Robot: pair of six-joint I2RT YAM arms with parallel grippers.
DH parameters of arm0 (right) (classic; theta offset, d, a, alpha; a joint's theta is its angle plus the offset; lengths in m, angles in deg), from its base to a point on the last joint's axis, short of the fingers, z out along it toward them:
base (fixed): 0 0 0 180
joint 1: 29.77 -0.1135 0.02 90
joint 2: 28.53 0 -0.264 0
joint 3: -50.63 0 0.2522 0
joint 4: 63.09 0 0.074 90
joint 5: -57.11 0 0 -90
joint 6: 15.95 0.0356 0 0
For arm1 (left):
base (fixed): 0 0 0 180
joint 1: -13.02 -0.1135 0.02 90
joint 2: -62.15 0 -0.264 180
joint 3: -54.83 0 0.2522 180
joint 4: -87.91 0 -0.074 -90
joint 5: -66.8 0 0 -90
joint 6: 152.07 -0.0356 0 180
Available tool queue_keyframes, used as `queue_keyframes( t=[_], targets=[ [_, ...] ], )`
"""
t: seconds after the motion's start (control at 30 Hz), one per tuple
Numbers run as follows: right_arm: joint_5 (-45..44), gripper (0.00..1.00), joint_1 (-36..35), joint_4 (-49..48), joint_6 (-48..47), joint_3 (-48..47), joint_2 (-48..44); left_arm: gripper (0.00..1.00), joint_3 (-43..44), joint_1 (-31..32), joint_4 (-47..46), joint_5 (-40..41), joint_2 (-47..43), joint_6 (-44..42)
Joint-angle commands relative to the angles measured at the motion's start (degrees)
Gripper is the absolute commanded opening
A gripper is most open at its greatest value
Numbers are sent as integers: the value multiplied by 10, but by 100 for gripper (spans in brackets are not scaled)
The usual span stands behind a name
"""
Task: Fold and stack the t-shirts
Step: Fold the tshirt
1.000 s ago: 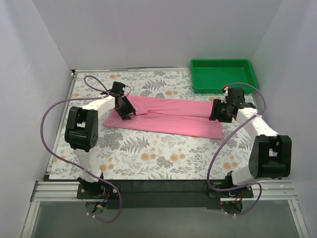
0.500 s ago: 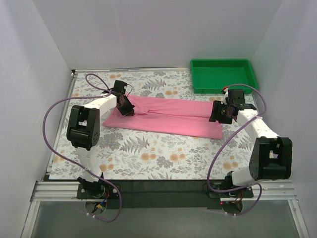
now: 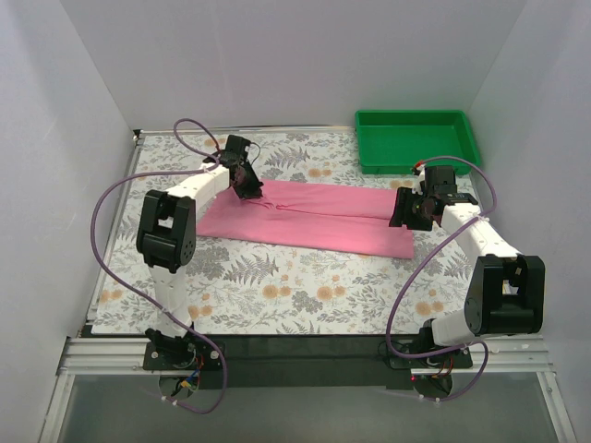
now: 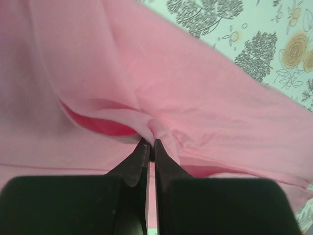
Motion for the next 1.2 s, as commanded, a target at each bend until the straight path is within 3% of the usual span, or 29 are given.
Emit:
queue_keyframes(
  t=[0.0,0.4,0.7,1.17],
  targets=[
    [9,53,-1,-4,-7,2,-4,2,48,8,-3,14,16,-28],
    [20,53,-1,-4,-7,-7,4,13,146,36,0,14,77,-87],
    [26,53,-1,0,-8,-12,8,15,158,63,-16,-29,91,-128],
    [35,53,-1,5,-8,-18,15,52,159,67,-19,-19,54,-102]
  ],
)
